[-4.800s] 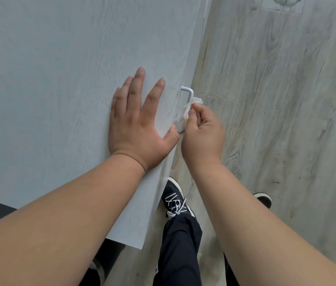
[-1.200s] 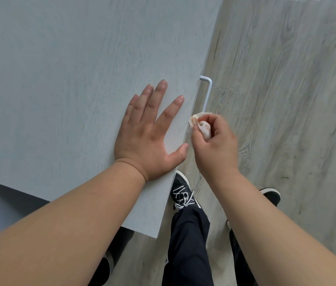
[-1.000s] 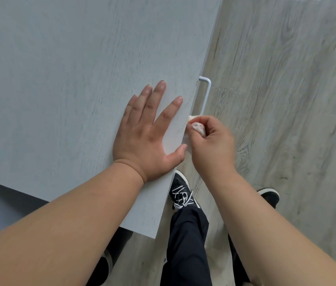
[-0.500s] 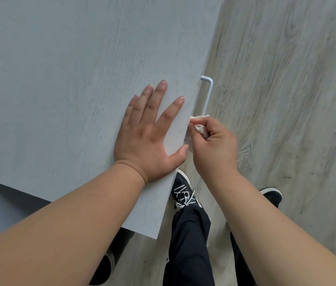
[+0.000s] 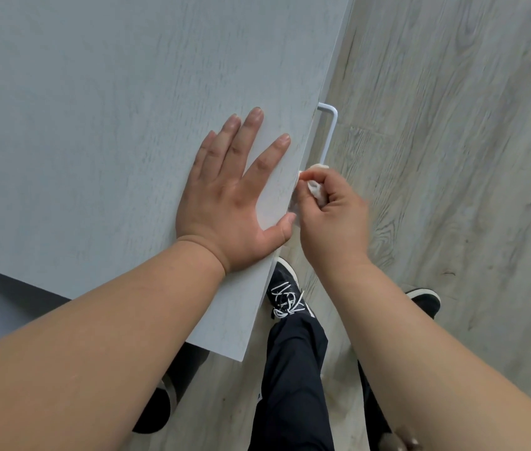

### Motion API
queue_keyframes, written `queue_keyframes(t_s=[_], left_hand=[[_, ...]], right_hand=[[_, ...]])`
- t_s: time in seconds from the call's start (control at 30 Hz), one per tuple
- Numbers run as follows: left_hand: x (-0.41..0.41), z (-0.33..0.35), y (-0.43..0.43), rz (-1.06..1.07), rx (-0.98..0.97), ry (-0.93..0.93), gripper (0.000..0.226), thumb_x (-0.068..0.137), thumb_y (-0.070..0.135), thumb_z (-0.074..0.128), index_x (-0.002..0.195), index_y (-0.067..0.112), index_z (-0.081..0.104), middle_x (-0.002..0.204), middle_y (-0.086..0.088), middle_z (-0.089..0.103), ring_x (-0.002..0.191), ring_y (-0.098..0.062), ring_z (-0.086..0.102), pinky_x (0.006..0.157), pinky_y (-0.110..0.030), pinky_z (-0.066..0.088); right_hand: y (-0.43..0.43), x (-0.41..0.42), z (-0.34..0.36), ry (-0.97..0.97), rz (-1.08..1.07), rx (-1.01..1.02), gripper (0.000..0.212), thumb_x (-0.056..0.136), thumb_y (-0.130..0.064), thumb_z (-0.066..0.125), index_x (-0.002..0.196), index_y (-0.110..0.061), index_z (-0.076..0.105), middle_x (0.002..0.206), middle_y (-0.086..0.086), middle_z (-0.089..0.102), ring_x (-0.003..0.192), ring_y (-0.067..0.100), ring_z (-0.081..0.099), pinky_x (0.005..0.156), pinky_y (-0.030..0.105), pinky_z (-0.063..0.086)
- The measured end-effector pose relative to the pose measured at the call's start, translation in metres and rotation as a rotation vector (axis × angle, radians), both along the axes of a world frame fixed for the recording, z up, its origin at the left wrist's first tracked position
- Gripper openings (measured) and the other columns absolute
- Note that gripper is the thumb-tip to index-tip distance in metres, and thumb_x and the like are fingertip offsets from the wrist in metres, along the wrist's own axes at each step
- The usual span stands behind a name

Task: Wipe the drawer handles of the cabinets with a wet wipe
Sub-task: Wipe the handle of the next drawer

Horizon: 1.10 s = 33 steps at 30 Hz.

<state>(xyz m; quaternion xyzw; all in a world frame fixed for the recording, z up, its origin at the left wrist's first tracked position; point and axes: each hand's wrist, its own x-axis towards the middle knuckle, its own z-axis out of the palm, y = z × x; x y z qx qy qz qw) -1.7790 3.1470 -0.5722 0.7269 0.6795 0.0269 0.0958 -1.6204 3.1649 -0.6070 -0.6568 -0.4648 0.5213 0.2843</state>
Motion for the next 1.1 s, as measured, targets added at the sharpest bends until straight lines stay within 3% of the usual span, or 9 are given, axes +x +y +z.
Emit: queue_keyframes(t_s=[0.17,0.33,0.43,0.57,0.67,0.9,1.0,1.1], left_hand=[[0.000,0.000,0.000,-0.005,-0.001,0.002,0.089,0.081,0.060,0.060,0.160,0.025,0.038,0.171,-0.013,0.023,0.157,-0.036,0.021,0.128,-0.052,0.016],[0.001,0.000,0.000,0.001,0.011,-0.010,0.088,0.080,0.058,0.061,0.159,0.025,0.040,0.170,-0.014,0.024,0.157,-0.037,0.023,0.128,-0.052,0.016],[-0.001,0.000,0.000,0.000,0.005,-0.006,0.090,0.080,0.060,0.060,0.160,0.025,0.039,0.170,-0.013,0.024,0.157,-0.037,0.022,0.128,-0.051,0.016],[0.000,-0.001,0.000,0.001,0.006,-0.006,0.091,0.079,0.060,0.060,0.160,0.026,0.038,0.171,-0.013,0.023,0.157,-0.037,0.022,0.128,-0.053,0.017],[-0.001,-0.001,-0.001,0.007,0.002,-0.002,0.091,0.079,0.061,0.059,0.160,0.026,0.037,0.171,-0.012,0.023,0.157,-0.036,0.021,0.128,-0.052,0.016],[-0.001,0.000,0.000,-0.001,0.003,0.002,0.090,0.079,0.060,0.059,0.160,0.026,0.038,0.171,-0.012,0.023,0.157,-0.036,0.021,0.128,-0.052,0.016],[-0.001,-0.001,0.000,0.004,-0.003,-0.003,0.090,0.079,0.061,0.059,0.160,0.026,0.037,0.171,-0.012,0.022,0.157,-0.036,0.021,0.128,-0.051,0.015],[-0.001,0.000,0.000,-0.001,0.002,-0.005,0.090,0.080,0.061,0.059,0.160,0.026,0.038,0.170,-0.013,0.024,0.157,-0.037,0.022,0.127,-0.054,0.019]], right_hand=[[0.009,0.014,-0.006,-0.118,0.093,0.070,0.007,0.097,-0.026,0.070,0.098,-0.026,0.077,0.073,-0.011,0.067,0.067,0.005,0.058,0.066,0.022,0.045],[0.016,0.012,-0.001,-0.478,0.573,0.131,0.024,0.106,-0.028,0.050,0.125,-0.027,0.063,0.096,0.005,0.071,0.081,0.033,0.061,0.065,0.035,0.038],[0.034,0.022,-0.003,-0.606,0.783,0.203,0.023,0.105,-0.025,0.049,0.124,-0.029,0.060,0.102,0.002,0.070,0.076,0.032,0.055,0.062,0.034,0.038],[0.049,0.040,-0.005,-0.501,0.831,0.388,0.015,0.101,-0.033,0.062,0.111,-0.029,0.073,0.094,-0.001,0.075,0.075,0.033,0.066,0.060,0.035,0.052],[0.063,0.050,-0.005,-0.358,0.754,0.420,0.019,0.098,-0.041,0.067,0.097,-0.026,0.078,0.084,-0.003,0.075,0.074,0.024,0.069,0.061,0.033,0.053],[0.058,0.040,-0.005,-0.426,0.826,0.331,0.017,0.102,-0.034,0.061,0.102,-0.024,0.075,0.081,0.004,0.071,0.075,0.030,0.065,0.062,0.038,0.053],[0.064,0.041,-0.005,-0.318,0.797,0.250,0.017,0.102,-0.035,0.063,0.099,-0.023,0.076,0.078,0.000,0.071,0.072,0.022,0.065,0.063,0.035,0.053],[0.060,0.042,-0.007,-0.315,0.773,0.375,0.018,0.101,-0.035,0.064,0.098,-0.020,0.075,0.079,0.000,0.073,0.070,0.025,0.068,0.060,0.034,0.053]])
